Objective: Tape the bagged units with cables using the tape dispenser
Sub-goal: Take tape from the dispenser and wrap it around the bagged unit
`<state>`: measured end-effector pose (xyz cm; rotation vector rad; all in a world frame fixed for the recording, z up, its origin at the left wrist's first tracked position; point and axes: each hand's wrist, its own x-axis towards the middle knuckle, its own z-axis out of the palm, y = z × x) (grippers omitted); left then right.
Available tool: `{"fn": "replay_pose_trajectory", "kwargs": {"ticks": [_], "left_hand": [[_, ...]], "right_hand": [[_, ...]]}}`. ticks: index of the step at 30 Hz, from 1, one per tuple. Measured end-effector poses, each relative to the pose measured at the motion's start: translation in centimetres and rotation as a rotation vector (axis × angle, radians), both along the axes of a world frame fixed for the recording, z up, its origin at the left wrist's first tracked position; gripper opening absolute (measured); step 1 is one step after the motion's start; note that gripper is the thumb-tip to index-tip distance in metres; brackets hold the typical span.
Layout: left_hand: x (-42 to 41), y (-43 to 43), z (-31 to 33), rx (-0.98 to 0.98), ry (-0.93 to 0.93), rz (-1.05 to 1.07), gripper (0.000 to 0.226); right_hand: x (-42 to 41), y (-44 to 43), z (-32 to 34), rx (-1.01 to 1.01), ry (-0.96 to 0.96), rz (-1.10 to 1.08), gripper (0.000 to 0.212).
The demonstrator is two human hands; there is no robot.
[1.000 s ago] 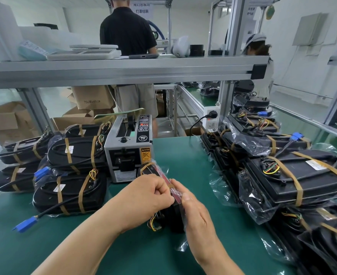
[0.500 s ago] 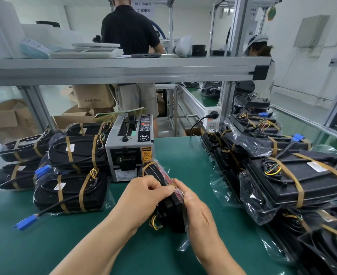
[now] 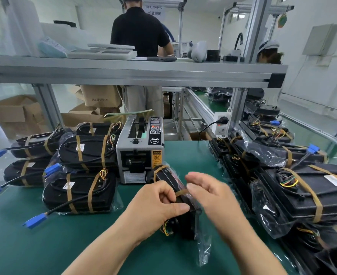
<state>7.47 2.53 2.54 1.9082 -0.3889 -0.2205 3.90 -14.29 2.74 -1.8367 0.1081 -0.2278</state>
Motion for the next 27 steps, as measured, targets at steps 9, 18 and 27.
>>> {"fn": "replay_pose_trajectory", "kwargs": {"ticks": [9, 18, 27], "left_hand": [[0.5, 1.3, 0.0, -0.037, 0.056, 0.048, 0.029], [9.4, 3.2, -1.0, -0.684, 0.659, 0.621, 0.023], [11.2, 1.3, -0.4, -0.762, 0.728, 0.708, 0.008]], "right_hand": [[7.7, 2.5, 2.9, -0.631, 0.183, 0.021, 0.022], [7.0, 1.8, 1.1, -0.435, 0.061, -0.096, 0.022], [6.8, 2.0, 1.3, -0.44, 0.089, -0.092, 0.021]]}}
